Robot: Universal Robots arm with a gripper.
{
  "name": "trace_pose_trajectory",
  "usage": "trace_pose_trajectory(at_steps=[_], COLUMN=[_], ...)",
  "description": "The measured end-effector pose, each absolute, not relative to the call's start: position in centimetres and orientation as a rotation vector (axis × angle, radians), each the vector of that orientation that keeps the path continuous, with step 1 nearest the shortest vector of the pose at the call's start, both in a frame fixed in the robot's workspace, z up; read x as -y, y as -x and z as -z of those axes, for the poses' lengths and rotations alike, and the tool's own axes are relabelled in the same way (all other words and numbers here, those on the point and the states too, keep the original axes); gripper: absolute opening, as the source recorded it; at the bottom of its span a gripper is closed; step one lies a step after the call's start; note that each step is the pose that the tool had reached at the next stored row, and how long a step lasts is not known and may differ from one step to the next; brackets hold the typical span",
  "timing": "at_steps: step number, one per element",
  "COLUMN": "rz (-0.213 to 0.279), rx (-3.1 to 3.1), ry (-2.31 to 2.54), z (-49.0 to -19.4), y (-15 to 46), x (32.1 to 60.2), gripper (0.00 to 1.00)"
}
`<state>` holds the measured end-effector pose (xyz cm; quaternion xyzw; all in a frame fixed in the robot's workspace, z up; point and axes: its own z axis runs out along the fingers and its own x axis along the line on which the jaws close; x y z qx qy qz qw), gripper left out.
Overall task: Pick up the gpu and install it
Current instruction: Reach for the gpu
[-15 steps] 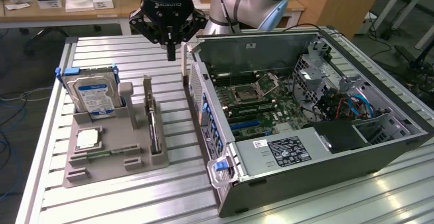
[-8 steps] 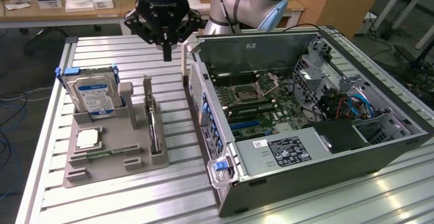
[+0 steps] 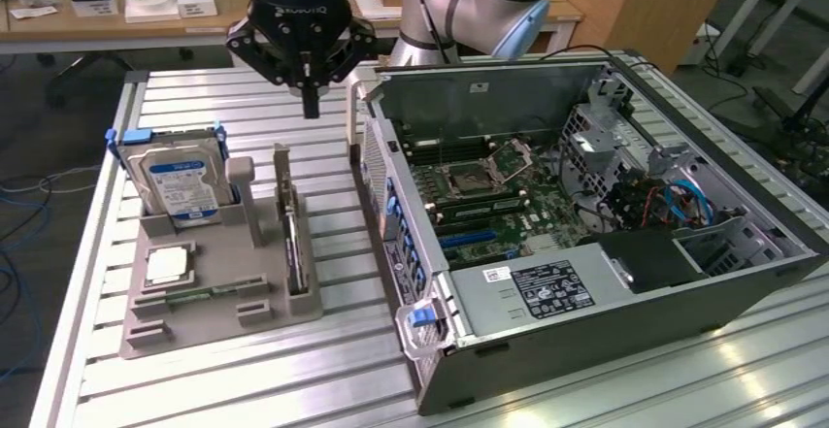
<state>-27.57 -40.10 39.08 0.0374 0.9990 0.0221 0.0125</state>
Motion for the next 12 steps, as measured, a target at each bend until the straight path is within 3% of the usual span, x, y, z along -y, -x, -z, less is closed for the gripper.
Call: trace_pose_trajectory(at_steps=[12], rz=[-0.069], rx=[-3.114], ry=[-0.117], z=[-39.0], y=[28.9], x=[40.2], gripper=[0.11])
